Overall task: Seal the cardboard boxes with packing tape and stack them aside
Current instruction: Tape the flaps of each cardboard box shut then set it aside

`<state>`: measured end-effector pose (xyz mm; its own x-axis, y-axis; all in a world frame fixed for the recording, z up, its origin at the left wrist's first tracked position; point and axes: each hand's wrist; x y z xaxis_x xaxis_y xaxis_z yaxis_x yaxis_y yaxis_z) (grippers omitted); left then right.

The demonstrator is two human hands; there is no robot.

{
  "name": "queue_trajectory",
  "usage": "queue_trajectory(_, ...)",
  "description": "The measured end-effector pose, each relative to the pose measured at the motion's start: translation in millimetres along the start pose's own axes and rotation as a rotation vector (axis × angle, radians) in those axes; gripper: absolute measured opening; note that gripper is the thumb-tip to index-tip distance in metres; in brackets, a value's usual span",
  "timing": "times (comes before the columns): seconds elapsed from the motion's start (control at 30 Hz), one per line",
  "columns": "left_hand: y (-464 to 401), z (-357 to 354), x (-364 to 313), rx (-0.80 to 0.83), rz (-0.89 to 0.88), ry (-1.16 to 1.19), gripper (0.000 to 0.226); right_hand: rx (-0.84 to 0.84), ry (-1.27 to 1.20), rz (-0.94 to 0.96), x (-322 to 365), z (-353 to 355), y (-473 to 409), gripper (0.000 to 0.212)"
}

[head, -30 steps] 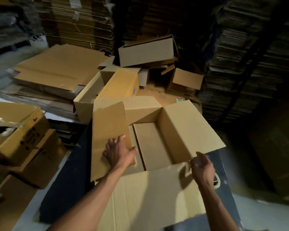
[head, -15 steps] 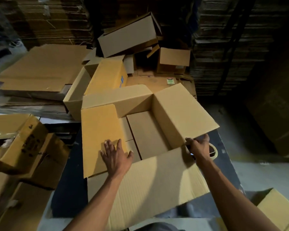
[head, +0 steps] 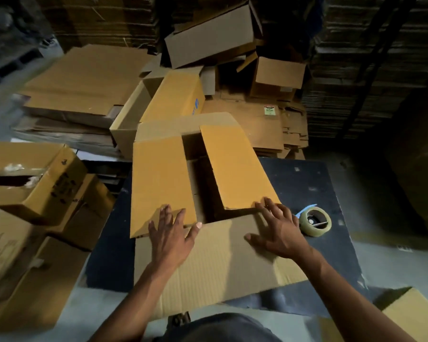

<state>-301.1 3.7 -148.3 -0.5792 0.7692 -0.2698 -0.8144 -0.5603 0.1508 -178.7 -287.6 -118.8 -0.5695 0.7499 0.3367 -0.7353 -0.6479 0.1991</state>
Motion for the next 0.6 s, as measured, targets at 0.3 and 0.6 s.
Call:
queue_trajectory(0.3,14.3,-16.3,5.8,0.046,-0.031,-0.101,0.097,0.425,0.377,0.226,-20.9,3.7,9.6,0.179)
queue_trajectory(0.6,14.1,-10.6,-2.4,0.182,0.071,-0.073,0.066,0.450,0.484,0.289,-22.9,2.9,21.1,0.181)
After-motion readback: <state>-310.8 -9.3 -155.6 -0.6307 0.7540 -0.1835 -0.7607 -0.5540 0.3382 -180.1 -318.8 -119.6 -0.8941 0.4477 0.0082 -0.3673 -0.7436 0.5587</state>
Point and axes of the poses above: each hand's wrist, its own y-axis away from the middle knuckle, its own z-axis out of the back of the hand, x = y × z, and after that the axes turned 9 degrees about z, right-handed
